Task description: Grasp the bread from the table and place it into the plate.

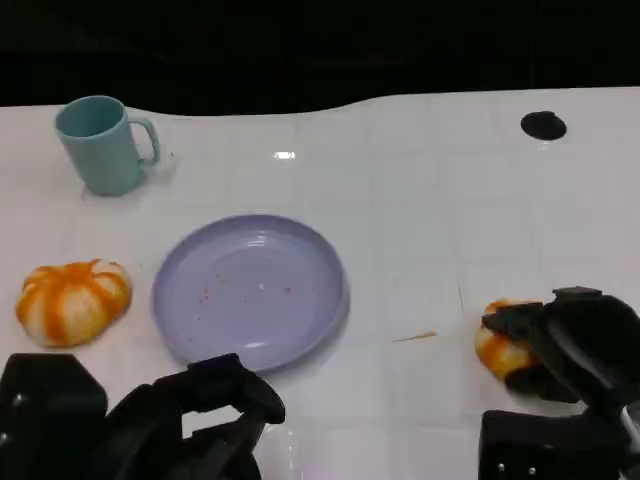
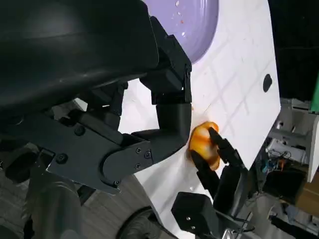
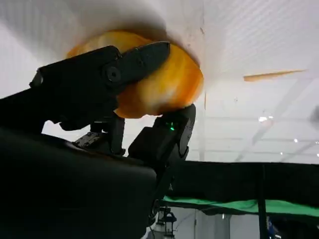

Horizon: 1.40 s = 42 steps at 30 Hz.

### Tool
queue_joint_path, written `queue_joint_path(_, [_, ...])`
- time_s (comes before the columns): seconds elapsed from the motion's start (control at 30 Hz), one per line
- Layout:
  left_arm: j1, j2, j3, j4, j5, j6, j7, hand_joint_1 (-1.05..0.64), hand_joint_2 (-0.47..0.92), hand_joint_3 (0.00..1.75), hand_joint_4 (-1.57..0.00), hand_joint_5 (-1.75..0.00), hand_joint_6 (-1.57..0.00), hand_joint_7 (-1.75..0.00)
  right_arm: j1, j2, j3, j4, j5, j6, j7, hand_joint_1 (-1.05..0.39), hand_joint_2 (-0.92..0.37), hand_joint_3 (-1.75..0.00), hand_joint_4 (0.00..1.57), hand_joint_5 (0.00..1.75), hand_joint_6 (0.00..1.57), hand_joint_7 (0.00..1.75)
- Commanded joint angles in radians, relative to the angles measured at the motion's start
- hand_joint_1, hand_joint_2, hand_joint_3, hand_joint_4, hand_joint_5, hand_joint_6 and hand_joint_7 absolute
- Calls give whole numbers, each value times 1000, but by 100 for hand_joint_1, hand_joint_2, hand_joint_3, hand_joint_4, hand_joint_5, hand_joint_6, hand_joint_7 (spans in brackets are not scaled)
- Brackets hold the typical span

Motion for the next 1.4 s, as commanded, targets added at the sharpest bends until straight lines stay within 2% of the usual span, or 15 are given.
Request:
queue_joint_path(0.03, [-6,10,11,-16,-4,9,9,-32,77,84,-69,-175,-61,-147,-22,-17,-3,28,23,-28,-39,-18,-86,-9,87,175,86,127])
queue_joint_path(0.13, [-6,10,10,-19,-3,9,9,-32,76,84,-69,-175,-60,-147,-27,-10,-5,35,40,-45,-54,-17,-82,-13,85,175,75,153])
queue_joint_path(0.2, [-6,9,9,-19,-3,10,10,-32,76,85,-69,-175,-60,-147,-32,-5,-6,41,47,-52,-69,-16,-80,-15,84,175,72,160])
queue_joint_path(0.23, [-6,9,8,-19,-2,11,11,-32,76,85,-69,-175,-60,-147,-36,-1,-8,43,50,-54,-78,-16,-73,-30,86,175,74,157])
queue_joint_path(0.3, [-7,8,7,-20,0,14,14,-32,76,85,-69,-175,-60,-148,-44,4,-8,38,57,-52,-83,-16,-52,-73,87,175,72,163])
queue_joint_path(0.37, [-7,8,4,-21,2,15,15,-32,76,85,-69,-175,-60,-148,-49,10,-10,25,66,-50,-81,-15,-48,-83,88,175,71,165])
queue_joint_path(0.43, [-7,7,2,-22,3,15,16,-32,76,86,-69,-175,-59,-148,-55,21,-12,11,82,-68,-96,-14,-48,-77,89,175,68,170])
queue_joint_path(0.5, [-6,7,1,-22,3,11,16,-31,76,86,-68,-175,-59,-149,-59,31,-11,-2,96,-86,-107,-15,-49,-74,91,175,70,168])
queue_joint_path(0.63, [-6,7,-2,-22,7,13,19,-31,75,86,-68,-175,-59,-149,-73,64,-2,-26,112,-121,-129,-18,-42,-92,94,175,70,173])
queue_joint_path(0.8, [-4,5,-6,-22,12,7,17,-32,75,86,-67,-175,-59,-150,-95,127,11,-58,140,-131,-104,-17,-34,-108,95,175,69,175])
queue_joint_path(0.87, [-4,5,-7,-22,15,8,19,-32,76,86,-67,-175,-59,-150,-117,152,20,-47,143,-138,-104,-16,-31,-118,96,175,70,175])
queue_joint_path(1.07, [2,8,-15,-24,19,-5,12,-30,76,87,-67,-175,-58,-149,-201,236,41,3,188,-142,-52,-18,-29,-128,99,175,72,175])
queue_joint_path(1.17, [5,10,-24,-22,26,-19,9,-31,76,87,-67,-175,-58,-150,-237,276,41,34,239,-153,-18,-15,-30,-130,97,175,71,175])
queue_joint_path(1.4, [7,5,-32,-24,29,-16,18,-30,75,88,-69,-175,-60,-150,-344,364,56,168,284,-168,11,-15,-32,-129,95,175,69,175])
